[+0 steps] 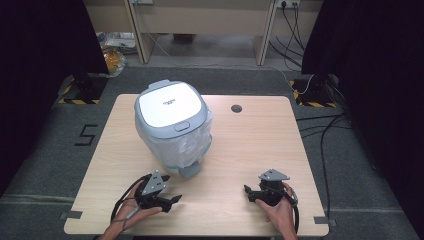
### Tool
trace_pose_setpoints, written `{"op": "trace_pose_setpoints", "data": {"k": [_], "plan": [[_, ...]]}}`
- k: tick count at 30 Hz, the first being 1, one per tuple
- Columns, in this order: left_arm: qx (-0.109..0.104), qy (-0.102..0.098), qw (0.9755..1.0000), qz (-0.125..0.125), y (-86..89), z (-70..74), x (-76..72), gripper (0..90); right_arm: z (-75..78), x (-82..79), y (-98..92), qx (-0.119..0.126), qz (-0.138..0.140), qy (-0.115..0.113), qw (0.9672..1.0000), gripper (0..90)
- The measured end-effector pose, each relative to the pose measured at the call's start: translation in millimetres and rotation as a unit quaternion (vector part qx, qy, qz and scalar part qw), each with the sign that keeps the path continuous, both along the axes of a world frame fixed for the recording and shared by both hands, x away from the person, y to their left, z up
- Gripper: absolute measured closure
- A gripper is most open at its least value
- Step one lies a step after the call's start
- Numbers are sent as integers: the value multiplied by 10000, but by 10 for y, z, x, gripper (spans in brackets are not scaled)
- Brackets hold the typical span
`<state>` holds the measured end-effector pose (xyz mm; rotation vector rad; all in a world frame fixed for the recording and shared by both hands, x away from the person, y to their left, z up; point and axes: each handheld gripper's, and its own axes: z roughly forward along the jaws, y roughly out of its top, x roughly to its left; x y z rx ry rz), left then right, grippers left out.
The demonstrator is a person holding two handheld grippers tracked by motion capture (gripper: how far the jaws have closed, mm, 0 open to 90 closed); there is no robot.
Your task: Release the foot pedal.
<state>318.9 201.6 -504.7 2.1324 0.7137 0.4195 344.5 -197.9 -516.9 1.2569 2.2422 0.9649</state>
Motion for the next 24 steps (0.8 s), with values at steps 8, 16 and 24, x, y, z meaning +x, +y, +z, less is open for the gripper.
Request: {"op": "trace_pose_setpoints", "data": {"k": [8, 16, 24], "plan": [[134, 207, 9996, 170, 188, -117, -59, 197, 0, 0, 0, 2, -1, 1, 10000, 194], [144, 297, 9991, 259, 303, -106, -73, 183, 0, -1, 1, 5, -6, 5, 10000, 194], [212, 443, 9980, 387, 420, -157, -102, 178, 0, 0, 1, 4, -1, 6, 10000, 192]]}}
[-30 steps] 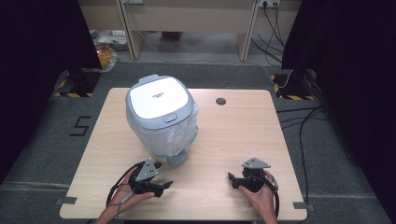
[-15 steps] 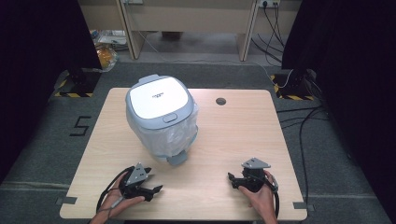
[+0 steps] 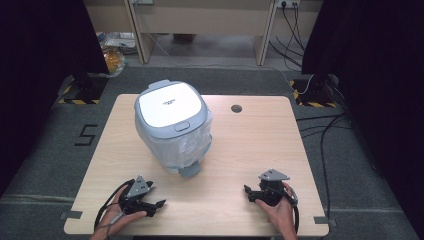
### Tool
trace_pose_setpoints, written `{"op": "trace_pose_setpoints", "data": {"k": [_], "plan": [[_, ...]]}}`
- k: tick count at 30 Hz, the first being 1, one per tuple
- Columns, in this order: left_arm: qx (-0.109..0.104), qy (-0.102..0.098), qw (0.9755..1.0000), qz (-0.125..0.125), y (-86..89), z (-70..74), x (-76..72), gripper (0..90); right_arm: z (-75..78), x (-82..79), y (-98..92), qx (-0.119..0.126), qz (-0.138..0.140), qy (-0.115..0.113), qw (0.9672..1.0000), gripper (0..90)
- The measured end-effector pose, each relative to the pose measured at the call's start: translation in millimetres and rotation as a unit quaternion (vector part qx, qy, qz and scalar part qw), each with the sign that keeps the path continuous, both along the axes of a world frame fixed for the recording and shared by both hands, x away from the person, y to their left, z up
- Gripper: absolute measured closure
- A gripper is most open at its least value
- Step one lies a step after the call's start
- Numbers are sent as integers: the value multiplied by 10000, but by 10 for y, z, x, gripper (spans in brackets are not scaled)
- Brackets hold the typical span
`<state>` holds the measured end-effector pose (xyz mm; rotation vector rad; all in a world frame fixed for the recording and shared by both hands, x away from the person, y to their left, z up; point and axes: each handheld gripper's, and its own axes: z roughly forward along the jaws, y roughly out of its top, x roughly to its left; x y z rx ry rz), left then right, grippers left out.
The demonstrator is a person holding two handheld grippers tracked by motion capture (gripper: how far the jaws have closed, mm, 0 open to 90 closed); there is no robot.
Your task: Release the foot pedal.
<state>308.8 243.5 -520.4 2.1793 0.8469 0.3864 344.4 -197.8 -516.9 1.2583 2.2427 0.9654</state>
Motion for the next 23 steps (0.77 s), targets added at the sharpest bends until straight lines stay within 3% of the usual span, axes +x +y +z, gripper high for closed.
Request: {"op": "trace_pose_setpoints", "data": {"k": [7, 23], "plan": [[-138, 136, 9998, 94, 79, -31, -9, 168, 0, 0, 1, 1, -2, 2, 10000, 192], [-205, 95, 9996, 166, 106, -45, -31, 168, -2, 0, 1, -3, -9, 1, 10000, 185]]}}
